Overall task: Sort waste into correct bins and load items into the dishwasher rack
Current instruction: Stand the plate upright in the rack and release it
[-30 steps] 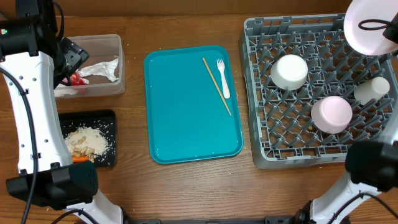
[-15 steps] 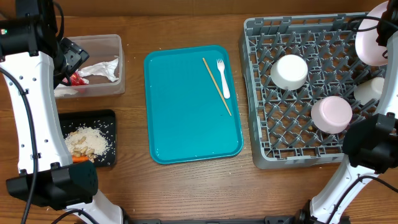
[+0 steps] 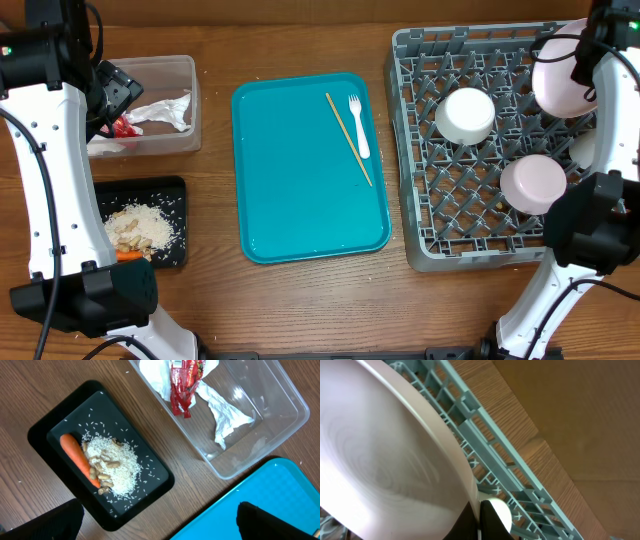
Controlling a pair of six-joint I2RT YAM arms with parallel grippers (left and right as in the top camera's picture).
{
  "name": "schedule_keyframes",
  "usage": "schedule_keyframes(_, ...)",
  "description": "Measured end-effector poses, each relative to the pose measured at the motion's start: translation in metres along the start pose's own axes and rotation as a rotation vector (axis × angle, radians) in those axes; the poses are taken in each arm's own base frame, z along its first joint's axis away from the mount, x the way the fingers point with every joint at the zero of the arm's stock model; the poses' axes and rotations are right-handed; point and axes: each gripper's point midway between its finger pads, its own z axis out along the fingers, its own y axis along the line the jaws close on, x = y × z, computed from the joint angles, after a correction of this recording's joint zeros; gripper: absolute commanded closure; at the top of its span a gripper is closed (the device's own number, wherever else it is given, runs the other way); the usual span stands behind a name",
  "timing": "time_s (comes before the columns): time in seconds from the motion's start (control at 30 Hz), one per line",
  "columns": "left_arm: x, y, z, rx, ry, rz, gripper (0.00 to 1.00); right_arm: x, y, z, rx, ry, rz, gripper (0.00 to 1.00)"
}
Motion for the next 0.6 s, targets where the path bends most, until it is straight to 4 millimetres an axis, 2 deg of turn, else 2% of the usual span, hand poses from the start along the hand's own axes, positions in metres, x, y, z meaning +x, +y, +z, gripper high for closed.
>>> schedule_keyframes(0.1, 0.000, 0.000, 0.000, 0.000, 0.000, 0.000, 0.00, 0.000, 0.005, -0.001, -0.006, -0.005, -0.018, 0.88)
schedule_keyframes(0.13, 0.000, 0.000, 0.000, 0.000, 0.000, 0.000, 0.00, -0.001, 0.006, -0.002, -0.007, -0.007, -0.022, 0.83)
schedule_keyframes(0.3, 0.000, 0.000, 0.000, 0.000, 0.000, 0.000, 0.00, 0.000, 0.014, -0.006, -0.024, -0.012, -0.044, 0.45)
schedule_keyframes(0.33, 0.000, 0.000, 0.000, 0.000, 0.000, 0.000, 0.00, 0.000, 0.019, -0.008, -0.040, -0.013, -0.051, 0.38)
schedule_keyframes(0.4, 0.000, 0.000, 0.000, 0.000, 0.000, 0.000, 0.00, 0.001, 0.031, -0.013, -0.077, -0.014, -0.064, 0.32)
schedule_keyframes(0.5, 0.000, 0.000, 0.000, 0.000, 0.000, 0.000, 0.00, 0.005, 0.057, -0.027, -0.173, -0.010, -0.092, 0.14)
schedule_keyframes(0.53, 0.000, 0.000, 0.000, 0.000, 0.000, 0.000, 0.00, 0.006, 0.070, -0.039, -0.233, -0.009, -0.106, 0.05)
schedule_keyframes(0.6, 0.000, 0.000, 0.000, 0.000, 0.000, 0.000, 0.00, 0.004, 0.086, -0.057, -0.310, -0.020, -0.122, 0.00)
